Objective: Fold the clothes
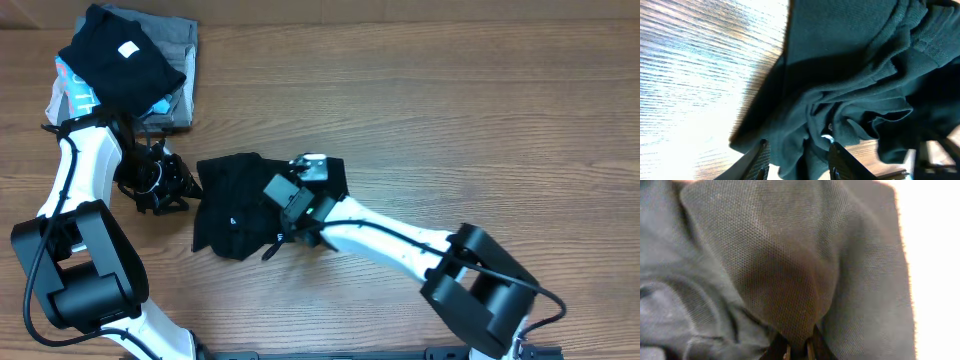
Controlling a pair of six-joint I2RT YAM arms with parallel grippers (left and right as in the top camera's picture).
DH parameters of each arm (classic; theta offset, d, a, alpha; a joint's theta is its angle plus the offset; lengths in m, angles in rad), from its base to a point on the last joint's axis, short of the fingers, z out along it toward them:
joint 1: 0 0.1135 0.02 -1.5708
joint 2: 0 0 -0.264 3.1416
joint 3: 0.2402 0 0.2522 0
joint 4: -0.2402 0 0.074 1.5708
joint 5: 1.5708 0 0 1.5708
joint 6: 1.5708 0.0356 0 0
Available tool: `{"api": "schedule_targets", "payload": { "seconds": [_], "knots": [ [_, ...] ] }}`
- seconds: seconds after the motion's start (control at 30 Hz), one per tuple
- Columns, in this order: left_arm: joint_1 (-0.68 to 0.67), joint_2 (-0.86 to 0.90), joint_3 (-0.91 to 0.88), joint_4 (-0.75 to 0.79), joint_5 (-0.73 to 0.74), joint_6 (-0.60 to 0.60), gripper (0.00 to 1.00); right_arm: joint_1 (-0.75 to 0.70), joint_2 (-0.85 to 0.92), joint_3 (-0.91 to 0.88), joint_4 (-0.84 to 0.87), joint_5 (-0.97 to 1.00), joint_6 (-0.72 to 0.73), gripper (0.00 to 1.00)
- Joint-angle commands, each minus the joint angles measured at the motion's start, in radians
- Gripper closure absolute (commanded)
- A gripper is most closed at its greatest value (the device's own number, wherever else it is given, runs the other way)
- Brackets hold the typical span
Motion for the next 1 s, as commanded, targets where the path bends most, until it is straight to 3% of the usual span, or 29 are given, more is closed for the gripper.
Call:
{"api": "schedule_targets", "payload": {
  "seconds": [0.0, 0.67, 0.7, 0.73, 0.77, 0.8, 0.83, 0.97],
  "knots": [
    [-0.007, -0.007, 0.011, -0.004, 0.008, 0.012, 0.59, -0.071, -0.078, 0.023, -0.031, 0.09, 0.019, 0.96],
    [-0.007, -0.007, 0.011, -0.002, 0.008, 0.012, 0.58, -0.515, -0.106, 0.023, -0.344, 0.091, 0.018, 0.93],
    [-0.007, -0.007, 0.011, -0.002, 0.008, 0.012, 0.58, -0.528, -0.106, 0.023, -0.355, 0.092, 0.018, 0.87],
    [-0.007, -0.007, 0.011, -0.002, 0.008, 0.012, 0.58, -0.541, -0.106, 0.023, -0.365, 0.092, 0.018, 0.67],
    [-0.007, -0.007, 0.011, -0.002, 0.008, 0.012, 0.58, -0.558, -0.106, 0.023, -0.379, 0.091, 0.019, 0.41],
    [-0.007, -0.007, 0.011, -0.002, 0.008, 0.012, 0.58, -0.573, -0.106, 0.023, -0.391, 0.089, 0.02, 0.25],
    [-0.007, -0.007, 0.011, -0.002, 0.008, 0.012, 0.58, -0.588, -0.106, 0.023, -0.407, 0.089, 0.038, 0.2],
    [-0.007, -0.007, 0.011, -0.002, 0.008, 0.012, 0.58, -0.645, -0.119, 0.024, -0.485, 0.09, 0.126, 0.18]
  ]
}}
